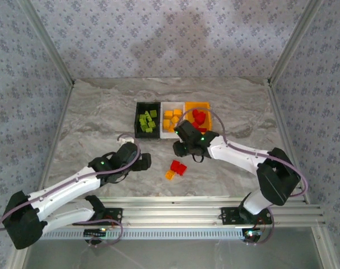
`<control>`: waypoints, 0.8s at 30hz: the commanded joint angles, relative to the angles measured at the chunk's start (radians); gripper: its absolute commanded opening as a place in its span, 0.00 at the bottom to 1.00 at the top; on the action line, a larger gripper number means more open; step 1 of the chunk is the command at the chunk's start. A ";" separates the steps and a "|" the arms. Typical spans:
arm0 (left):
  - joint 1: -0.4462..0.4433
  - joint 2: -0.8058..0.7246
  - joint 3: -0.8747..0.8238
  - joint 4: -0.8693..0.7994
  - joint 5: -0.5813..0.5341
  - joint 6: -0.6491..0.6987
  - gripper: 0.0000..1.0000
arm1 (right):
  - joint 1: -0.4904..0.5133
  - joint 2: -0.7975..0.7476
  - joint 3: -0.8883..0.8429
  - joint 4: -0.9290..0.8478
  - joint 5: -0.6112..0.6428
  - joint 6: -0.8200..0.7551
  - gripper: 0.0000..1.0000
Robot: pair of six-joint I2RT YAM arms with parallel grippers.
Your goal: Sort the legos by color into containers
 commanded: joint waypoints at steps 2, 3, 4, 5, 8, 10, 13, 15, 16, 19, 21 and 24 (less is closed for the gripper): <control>0.007 -0.051 -0.031 -0.055 -0.021 -0.026 0.99 | 0.008 0.091 0.182 0.033 -0.080 -0.029 0.31; 0.007 -0.062 -0.038 -0.058 -0.016 -0.031 0.99 | 0.008 0.131 0.237 0.041 -0.099 -0.034 0.31; 0.008 -0.070 -0.041 -0.062 -0.013 -0.032 0.99 | 0.008 0.173 0.281 0.049 -0.111 -0.037 0.31; 0.008 -0.080 -0.044 -0.068 -0.011 -0.034 0.99 | 0.011 0.218 0.332 0.060 -0.123 -0.041 0.31; 0.009 -0.109 -0.050 -0.088 -0.007 -0.035 1.00 | 0.011 0.348 0.478 0.073 -0.127 -0.050 0.31; 0.011 -0.125 -0.052 -0.096 -0.001 -0.031 0.99 | 0.001 0.439 0.579 0.066 -0.122 -0.050 0.31; 0.012 -0.136 -0.054 -0.098 0.005 -0.026 0.99 | -0.022 0.562 0.716 0.038 -0.138 -0.044 0.31; 0.013 -0.135 -0.053 -0.096 0.008 -0.021 0.99 | -0.038 0.620 0.784 0.032 -0.147 -0.030 0.31; 0.014 -0.135 -0.052 -0.094 0.010 -0.021 0.99 | -0.044 0.643 0.812 0.031 -0.153 -0.023 0.33; 0.013 -0.129 -0.051 -0.087 0.017 -0.010 1.00 | -0.060 0.689 0.882 0.033 -0.174 -0.017 0.46; 0.013 -0.124 -0.048 -0.084 0.020 -0.006 0.99 | -0.069 0.696 0.911 0.033 -0.185 -0.015 0.55; 0.013 -0.120 -0.043 -0.076 0.022 0.005 0.99 | -0.079 0.670 0.922 0.041 -0.195 -0.013 0.62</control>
